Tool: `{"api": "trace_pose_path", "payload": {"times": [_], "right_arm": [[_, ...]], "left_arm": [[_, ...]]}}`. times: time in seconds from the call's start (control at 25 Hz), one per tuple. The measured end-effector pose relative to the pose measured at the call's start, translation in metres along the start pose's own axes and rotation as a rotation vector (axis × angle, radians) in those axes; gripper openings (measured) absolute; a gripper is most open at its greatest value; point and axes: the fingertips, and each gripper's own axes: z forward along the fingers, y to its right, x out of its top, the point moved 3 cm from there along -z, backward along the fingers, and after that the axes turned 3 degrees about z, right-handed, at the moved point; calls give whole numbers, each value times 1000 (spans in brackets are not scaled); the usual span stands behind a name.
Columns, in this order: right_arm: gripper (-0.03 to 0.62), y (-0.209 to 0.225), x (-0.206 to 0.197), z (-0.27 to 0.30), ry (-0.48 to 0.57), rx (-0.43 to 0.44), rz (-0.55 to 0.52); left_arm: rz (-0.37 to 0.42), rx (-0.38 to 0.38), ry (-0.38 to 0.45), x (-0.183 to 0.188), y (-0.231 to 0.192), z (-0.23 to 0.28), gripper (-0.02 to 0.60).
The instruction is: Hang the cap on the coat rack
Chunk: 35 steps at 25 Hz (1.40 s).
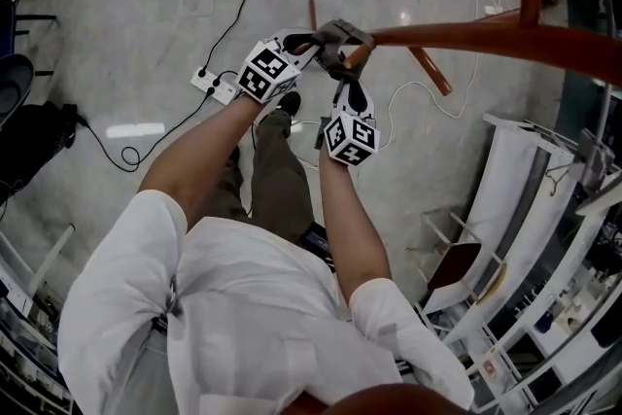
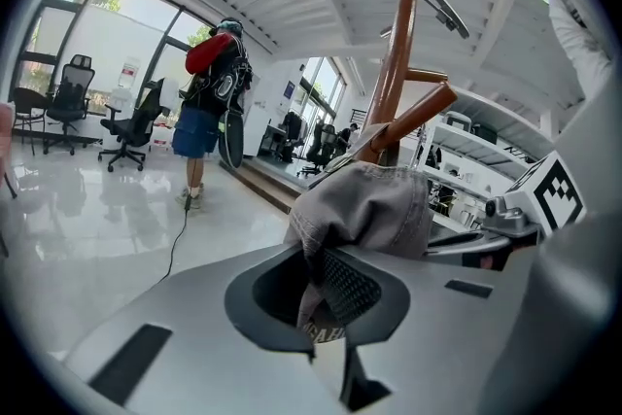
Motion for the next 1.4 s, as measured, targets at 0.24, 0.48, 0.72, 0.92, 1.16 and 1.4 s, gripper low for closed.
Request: {"api": "trace_pose_path", "payload": {"times": [0.24,0.48,0.72,0.92,1.16,1.4], "right_arm": [[34,-4,-1,14,-26,-1,-8],[35,-4,-2,15,-33,12,-17],[84,-4,-9,-1,-45,-14,-15],[89,-10,-12,-48,-37,-50,-29],[87,-48,9,-115,68,-20,-52],[75,-103,44,-192,200,40,-69]], "left_arm": [[2,-22,-1,6,-13,1,31],[15,-42,-27,7,-11,5,34],[41,-11,-73,0,-15,-14,129],[8,18,-67,1,-6,-67,129],[-10,31,55,42,20,-146,121],[41,0,194,103,78,-235,86]]}}
